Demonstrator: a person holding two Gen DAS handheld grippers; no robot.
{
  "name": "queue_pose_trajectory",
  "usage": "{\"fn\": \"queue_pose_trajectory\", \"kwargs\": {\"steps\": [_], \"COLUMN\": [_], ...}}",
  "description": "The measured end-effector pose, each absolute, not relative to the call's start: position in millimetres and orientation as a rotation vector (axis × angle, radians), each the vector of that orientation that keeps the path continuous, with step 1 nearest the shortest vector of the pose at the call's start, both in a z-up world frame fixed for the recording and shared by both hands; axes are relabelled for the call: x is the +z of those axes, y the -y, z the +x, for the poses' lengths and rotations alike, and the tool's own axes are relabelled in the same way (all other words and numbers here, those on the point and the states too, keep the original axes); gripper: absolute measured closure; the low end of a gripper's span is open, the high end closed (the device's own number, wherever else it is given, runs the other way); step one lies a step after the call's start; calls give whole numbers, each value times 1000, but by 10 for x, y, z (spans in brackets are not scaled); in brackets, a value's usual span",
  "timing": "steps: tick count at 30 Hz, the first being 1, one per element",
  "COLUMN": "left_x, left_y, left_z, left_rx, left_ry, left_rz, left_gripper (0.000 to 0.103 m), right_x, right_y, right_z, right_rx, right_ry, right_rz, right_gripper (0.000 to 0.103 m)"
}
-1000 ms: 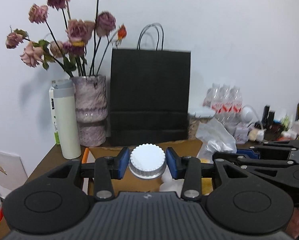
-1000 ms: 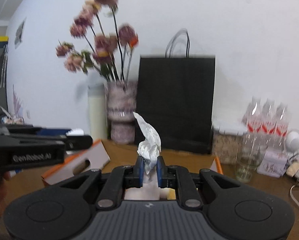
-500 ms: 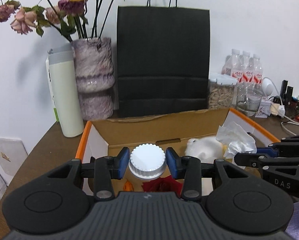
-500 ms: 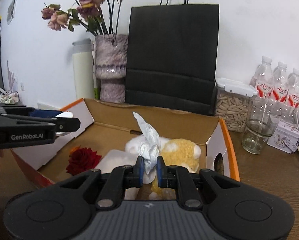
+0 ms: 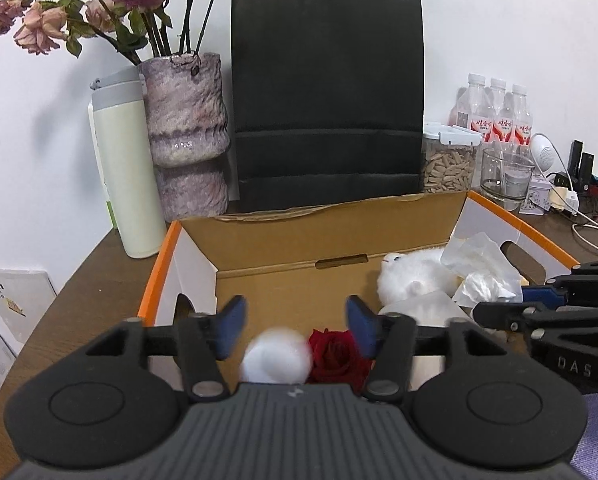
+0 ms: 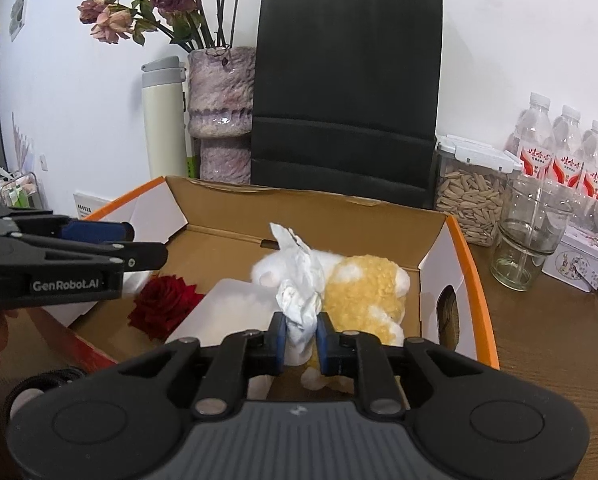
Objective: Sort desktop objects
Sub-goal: 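Carry cap and tissue into the cardboard box and open both tools, then withdraw both open tools from the box back over the table items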
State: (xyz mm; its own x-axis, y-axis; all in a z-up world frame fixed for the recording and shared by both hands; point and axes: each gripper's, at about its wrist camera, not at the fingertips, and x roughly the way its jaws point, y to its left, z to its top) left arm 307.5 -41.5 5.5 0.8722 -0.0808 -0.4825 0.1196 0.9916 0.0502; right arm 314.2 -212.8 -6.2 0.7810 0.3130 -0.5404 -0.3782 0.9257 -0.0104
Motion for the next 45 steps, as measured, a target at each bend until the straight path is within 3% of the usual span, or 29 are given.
{"fn": "queue_pose_trajectory", "kwargs": {"steps": [2, 4, 5, 7, 9, 18, 45], "left_x": [72, 94, 106, 125, 137, 170, 209], "left_y": [428, 449, 458, 474, 479, 462, 307], "left_z": [3049, 3020, 3006, 2979, 2976, 2928, 2156], "left_rx": [-104, -102, -97, -86, -79, -64, -1], "left_ry": [-492, -480, -471, -451, -450, -427, -405], "left_rz": [82, 92, 96, 103, 104, 90, 24], "left_gripper": [16, 8, 0, 0, 0, 0, 0], "right_x": [-49, -28, -17, 12, 40, 114, 189], "right_y": [2122, 2117, 2111, 2093, 2079, 2032, 2267], "right_z": [3115, 3083, 3064, 3025, 2999, 2888, 2094], "right_rx": [378, 379, 374, 366, 365, 359, 311], "right_ry": [-550, -534, -525, -503, -491, -459, -454], "right_rz": [-123, -122, -125, -135, -138, -164, -143], "right_gripper": [61, 34, 30, 16, 10, 2, 0]}}
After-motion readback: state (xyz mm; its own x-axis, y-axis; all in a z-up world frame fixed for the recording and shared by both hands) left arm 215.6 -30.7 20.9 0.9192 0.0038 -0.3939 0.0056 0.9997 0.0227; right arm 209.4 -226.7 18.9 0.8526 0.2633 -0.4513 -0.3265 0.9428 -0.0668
